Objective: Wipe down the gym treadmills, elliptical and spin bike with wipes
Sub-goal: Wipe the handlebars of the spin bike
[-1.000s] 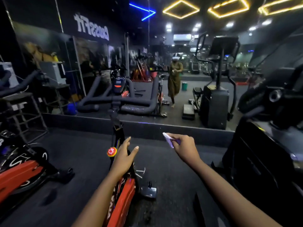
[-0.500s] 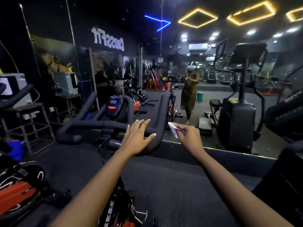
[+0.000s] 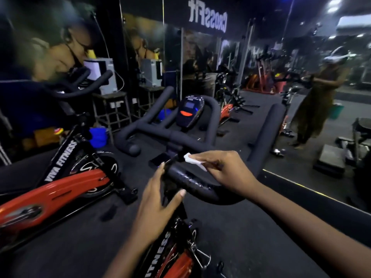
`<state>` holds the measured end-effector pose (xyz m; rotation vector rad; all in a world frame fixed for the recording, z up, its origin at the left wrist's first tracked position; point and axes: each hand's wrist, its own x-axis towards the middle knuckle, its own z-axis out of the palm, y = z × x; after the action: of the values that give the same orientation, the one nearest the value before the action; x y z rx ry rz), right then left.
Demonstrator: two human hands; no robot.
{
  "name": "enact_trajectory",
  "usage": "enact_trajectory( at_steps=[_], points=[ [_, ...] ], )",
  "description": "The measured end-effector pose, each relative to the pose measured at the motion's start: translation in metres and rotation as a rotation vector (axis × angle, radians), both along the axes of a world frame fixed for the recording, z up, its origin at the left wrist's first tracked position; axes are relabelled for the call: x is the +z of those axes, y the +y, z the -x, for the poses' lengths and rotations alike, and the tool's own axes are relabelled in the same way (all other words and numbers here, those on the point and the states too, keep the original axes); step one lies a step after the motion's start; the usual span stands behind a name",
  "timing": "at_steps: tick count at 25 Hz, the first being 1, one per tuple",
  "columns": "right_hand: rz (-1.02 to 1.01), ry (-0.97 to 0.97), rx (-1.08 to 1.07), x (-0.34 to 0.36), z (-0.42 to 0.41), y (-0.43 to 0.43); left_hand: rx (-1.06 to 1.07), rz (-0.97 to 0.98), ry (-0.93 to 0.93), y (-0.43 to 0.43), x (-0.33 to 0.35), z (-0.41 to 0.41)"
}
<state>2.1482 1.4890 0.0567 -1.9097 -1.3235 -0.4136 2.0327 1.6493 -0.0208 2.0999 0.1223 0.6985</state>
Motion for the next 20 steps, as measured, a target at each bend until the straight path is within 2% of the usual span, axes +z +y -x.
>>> enact_trajectory(
  at_steps=[4, 7, 12, 16, 20],
  points=[
    [0.127, -0.085, 0.136, 0.01, 0.004, 0.02, -0.008, 0.138, 0.005, -0.024, -0.011, 0.0],
    [0.287, -0.211, 0.174, 0.008, 0.002, 0.028, 0.026, 0.133, -0.013, -0.028, -0.013, -0.001],
    [0.411, -0.381, 0.167, -0.001, 0.002, -0.009, 0.041, 0.128, -0.021, -0.034, -0.011, 0.002],
    [0.453, -0.415, 0.185, 0.004, 0.007, -0.055, 0.043, 0.141, -0.026, -0.035, -0.01, 0.003],
    [0.388, -0.468, 0.187, 0.021, 0.012, -0.007, 0.086, 0.137, -0.023, -0.037, -0.009, 0.0]
  ],
)
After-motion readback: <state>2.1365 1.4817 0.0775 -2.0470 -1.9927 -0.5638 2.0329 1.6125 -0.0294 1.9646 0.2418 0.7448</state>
